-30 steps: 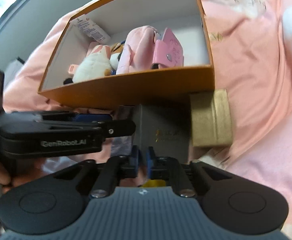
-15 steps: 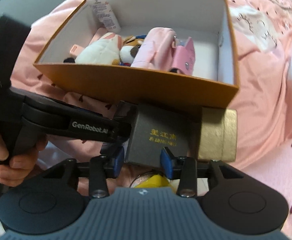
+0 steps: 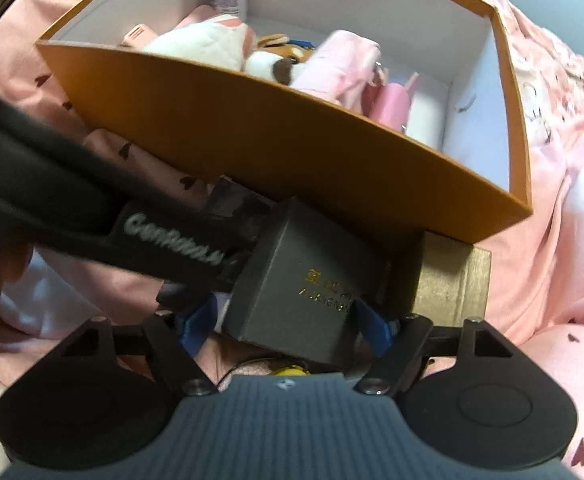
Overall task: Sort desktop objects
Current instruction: 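Lift the PHOTO CARD box with the left gripper while the right gripper lifts the black box, then lower the PHOTO CARD box into the box with the left gripper while the right gripper lowers the black box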
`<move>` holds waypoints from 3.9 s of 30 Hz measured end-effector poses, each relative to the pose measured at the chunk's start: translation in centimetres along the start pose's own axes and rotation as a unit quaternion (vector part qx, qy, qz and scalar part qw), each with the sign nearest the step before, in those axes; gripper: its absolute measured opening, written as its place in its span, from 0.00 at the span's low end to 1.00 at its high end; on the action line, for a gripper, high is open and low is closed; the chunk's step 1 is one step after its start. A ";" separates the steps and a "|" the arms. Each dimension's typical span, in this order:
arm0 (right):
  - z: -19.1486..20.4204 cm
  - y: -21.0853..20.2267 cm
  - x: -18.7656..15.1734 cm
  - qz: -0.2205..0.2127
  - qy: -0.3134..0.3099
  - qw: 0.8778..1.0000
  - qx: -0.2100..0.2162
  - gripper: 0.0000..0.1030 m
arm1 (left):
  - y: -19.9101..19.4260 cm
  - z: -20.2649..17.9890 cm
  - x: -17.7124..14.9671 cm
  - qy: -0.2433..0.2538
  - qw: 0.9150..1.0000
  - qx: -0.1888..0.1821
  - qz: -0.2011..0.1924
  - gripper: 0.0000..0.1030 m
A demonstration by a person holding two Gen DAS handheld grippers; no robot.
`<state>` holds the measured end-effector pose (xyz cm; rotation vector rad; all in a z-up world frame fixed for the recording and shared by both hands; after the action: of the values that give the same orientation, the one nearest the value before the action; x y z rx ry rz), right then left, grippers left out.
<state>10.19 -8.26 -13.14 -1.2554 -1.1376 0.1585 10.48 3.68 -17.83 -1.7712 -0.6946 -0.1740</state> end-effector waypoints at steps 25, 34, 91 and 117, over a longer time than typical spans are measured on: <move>-2.7 -5.4 1.1 -0.040 0.022 0.999 -0.029 0.37 | -0.5 -0.4 -1.4 -0.034 0.998 -0.047 0.004 0.42; -2.7 -5.9 0.5 -0.032 0.072 0.997 -0.010 0.38 | -1.0 -2.1 -1.3 -0.031 0.995 -0.089 -0.009 0.36; -10.7 -15.0 12.1 -0.205 0.136 0.969 0.020 0.35 | -8.2 -8.6 11.2 -0.021 0.984 -0.149 -0.097 0.25; -12.6 -10.6 11.8 -0.191 0.217 0.957 0.040 0.35 | 1.5 -9.0 9.8 0.000 0.998 -0.053 -0.044 0.25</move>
<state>20.28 -12.94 3.80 -0.9159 -0.9545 -0.3435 21.33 -1.25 -11.75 -1.8418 -0.7778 -0.2746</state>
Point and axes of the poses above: each gripper's, at about its wrist camera, not at the fingertips, and y roughly the way its jaws point, z to its left, x to its top, the point moved 8 cm from there along y, roughly the way its jaws point, and after that the axes turned 11 degrees about -z, right-handed, at the moved point
